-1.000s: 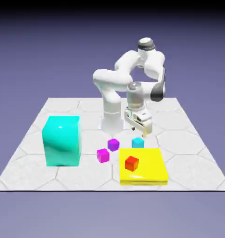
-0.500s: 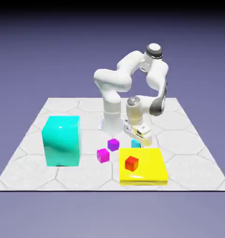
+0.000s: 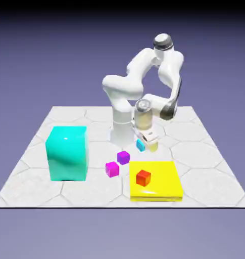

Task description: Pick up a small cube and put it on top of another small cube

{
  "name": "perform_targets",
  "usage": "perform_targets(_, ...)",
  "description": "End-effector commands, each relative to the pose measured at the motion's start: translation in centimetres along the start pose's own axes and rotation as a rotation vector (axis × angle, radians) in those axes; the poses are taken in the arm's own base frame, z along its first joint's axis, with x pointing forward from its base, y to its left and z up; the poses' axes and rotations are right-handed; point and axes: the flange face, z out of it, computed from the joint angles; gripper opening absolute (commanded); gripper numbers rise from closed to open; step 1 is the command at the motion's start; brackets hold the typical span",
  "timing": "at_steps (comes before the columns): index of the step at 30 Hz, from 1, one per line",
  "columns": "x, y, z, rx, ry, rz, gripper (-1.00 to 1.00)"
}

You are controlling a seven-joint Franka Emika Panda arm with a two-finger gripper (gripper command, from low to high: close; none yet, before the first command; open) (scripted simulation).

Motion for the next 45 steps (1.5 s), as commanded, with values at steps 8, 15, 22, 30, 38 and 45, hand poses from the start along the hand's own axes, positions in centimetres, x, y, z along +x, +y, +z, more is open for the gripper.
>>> perform_targets(8,-1.3,-0.5,1.2,0.271,-0.106,0.008,-1.00)
perform_targets(15,-1.9,-0.5,1.0,0.441,-0.163,-0.069,-1.00)
perform_targets(22,-2.4,0.3,-0.1,0.521,-0.182,-0.199,-1.00)
perform_targets(30,-3.1,2.3,-2.3,0.489,-0.159,-0.366,-1.00)
perform_targets(38,-4.5,5.2,-5.3,0.326,-0.100,-0.499,-1.00)
perform_targets(45,-6.8,8.1,-8.6,0.094,-0.032,-0.550,-1.00)
